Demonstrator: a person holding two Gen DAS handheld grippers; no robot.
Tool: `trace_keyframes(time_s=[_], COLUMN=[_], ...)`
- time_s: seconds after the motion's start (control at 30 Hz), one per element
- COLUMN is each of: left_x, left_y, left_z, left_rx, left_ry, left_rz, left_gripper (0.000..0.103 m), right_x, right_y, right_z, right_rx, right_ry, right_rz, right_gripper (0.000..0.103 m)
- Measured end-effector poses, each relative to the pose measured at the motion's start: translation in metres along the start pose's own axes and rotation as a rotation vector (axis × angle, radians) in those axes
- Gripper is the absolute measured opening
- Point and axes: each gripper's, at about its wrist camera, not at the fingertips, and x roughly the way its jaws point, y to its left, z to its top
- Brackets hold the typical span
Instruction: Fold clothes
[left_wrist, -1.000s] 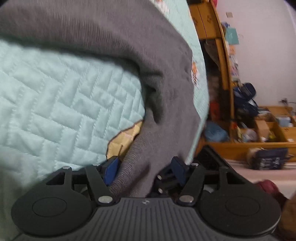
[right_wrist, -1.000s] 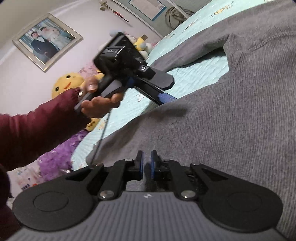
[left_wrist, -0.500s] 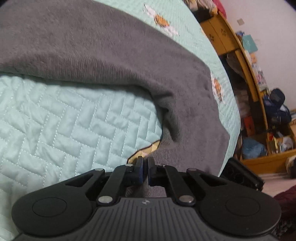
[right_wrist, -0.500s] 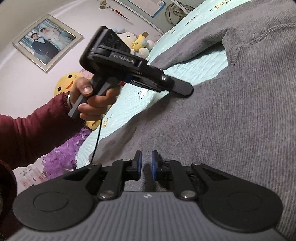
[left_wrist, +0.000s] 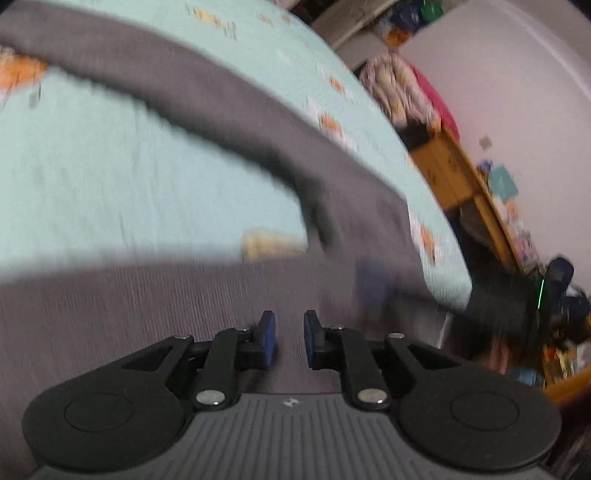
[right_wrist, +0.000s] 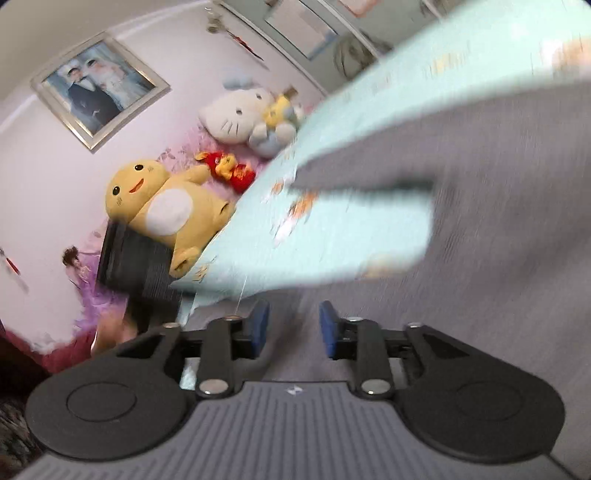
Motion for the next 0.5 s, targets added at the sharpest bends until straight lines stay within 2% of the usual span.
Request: trace_keyframes(time_s=[0.07, 0.17, 0.2, 0.27, 0.4, 0.5], left_x=[0.011, 0.022, 0.022, 0.021, 0.019, 0.013], left_y=[-0.002, 0.009, 0.012, 0.017, 0.026, 0.029], left_z=[-0.014, -0.021, -0.022, -0.024, -0.029, -0.029], left_rx=[-0.016, -0.125, -0.146, -0.174, -0.228, -0.242], left_ry=[0.012, 0.016, 0.014, 0.014, 0.013, 0.011], left_rz=[-0.004, -0.013, -0.019, -0.028, -0.046, -0.046], left_gripper=[0.015, 0.014, 0.011, 0.004, 0.005, 0.005], right_x=[0.015, 0.038, 0.049, 0.074, 0.107, 0.129], right_y=[-0.004, -0.009, -0.014, -0.025, -0.048, -0.058], right_z=[0.027, 0.066, 0.076, 0.085, 0.103, 0.114], right_rx=[-0.110, -0.275, -0.303, -0.289, -0.165, -0.114], right_ry=[0.096, 0.240, 0.298, 0.416, 0.590, 0.758], right_rz=[-0.026, -0.065, -0.061, -0.014, 0.178, 0.266], right_gripper=[0.049, 0.049, 0.049, 0.049, 0.049, 0.048])
